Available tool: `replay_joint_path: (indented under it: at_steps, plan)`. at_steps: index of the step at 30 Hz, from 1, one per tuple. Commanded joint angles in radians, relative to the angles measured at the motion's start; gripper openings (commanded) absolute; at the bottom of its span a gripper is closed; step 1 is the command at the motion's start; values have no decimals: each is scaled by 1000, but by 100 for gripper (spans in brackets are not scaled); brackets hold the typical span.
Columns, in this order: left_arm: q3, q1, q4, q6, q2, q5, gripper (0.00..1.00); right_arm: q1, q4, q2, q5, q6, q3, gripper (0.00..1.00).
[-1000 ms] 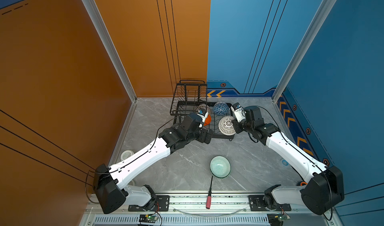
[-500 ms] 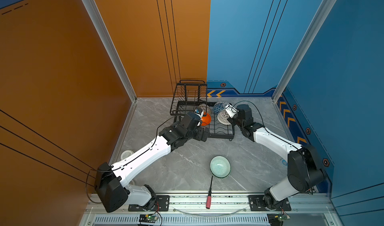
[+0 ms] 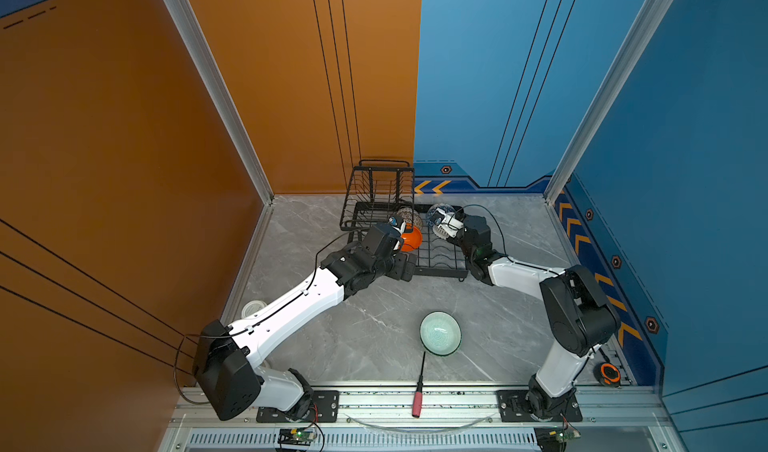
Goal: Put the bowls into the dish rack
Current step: 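Lower the white-and-maroon bowl on edge into the rack slots beside the blue bowl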
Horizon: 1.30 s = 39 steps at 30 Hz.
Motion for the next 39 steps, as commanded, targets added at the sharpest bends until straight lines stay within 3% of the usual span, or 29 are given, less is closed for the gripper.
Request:
replay_joint_path:
  at_steps: [1, 22, 39]
  plan:
    - [35, 12, -8, 11, 12, 25, 98, 6, 189, 29, 48, -99, 9, 0]
    - [32, 32, -13, 9, 12, 36, 98, 23, 425, 257, 83, -291, 95, 0]
    - [33, 49, -8, 8, 21, 54, 98, 23, 389, 315, 57, -310, 101, 0]
